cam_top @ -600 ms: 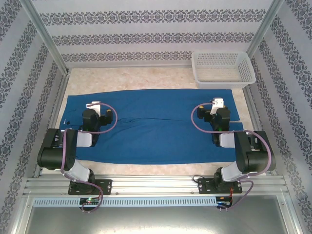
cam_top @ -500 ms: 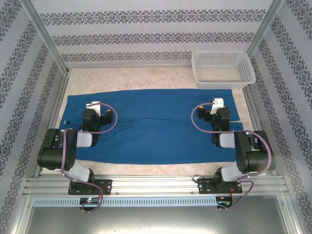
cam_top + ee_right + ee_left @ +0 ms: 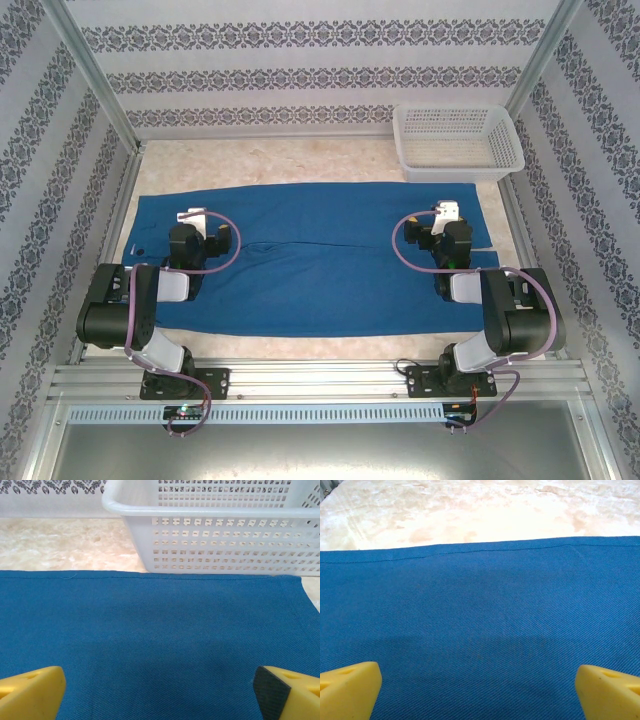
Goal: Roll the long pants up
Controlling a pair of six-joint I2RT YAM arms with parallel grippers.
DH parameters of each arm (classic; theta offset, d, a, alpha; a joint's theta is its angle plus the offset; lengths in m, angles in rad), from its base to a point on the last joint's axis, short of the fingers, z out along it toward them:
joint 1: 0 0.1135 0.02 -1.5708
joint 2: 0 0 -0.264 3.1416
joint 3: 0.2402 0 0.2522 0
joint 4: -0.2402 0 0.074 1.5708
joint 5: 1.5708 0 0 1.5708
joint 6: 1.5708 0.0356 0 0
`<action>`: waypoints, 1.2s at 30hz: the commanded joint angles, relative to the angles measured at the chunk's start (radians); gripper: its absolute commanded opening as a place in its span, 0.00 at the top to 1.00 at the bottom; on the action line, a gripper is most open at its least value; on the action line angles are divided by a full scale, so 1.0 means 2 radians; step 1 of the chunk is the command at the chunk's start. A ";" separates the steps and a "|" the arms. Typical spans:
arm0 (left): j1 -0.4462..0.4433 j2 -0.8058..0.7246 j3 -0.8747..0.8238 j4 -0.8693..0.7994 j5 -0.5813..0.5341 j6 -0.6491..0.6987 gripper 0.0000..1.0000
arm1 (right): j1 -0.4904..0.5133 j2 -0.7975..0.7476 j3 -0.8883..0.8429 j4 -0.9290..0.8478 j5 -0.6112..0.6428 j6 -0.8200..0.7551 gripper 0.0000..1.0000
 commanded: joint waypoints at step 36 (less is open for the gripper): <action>0.172 -0.265 0.311 -0.901 -0.171 -0.442 0.00 | -0.079 -0.183 0.265 -0.580 -0.019 0.197 0.03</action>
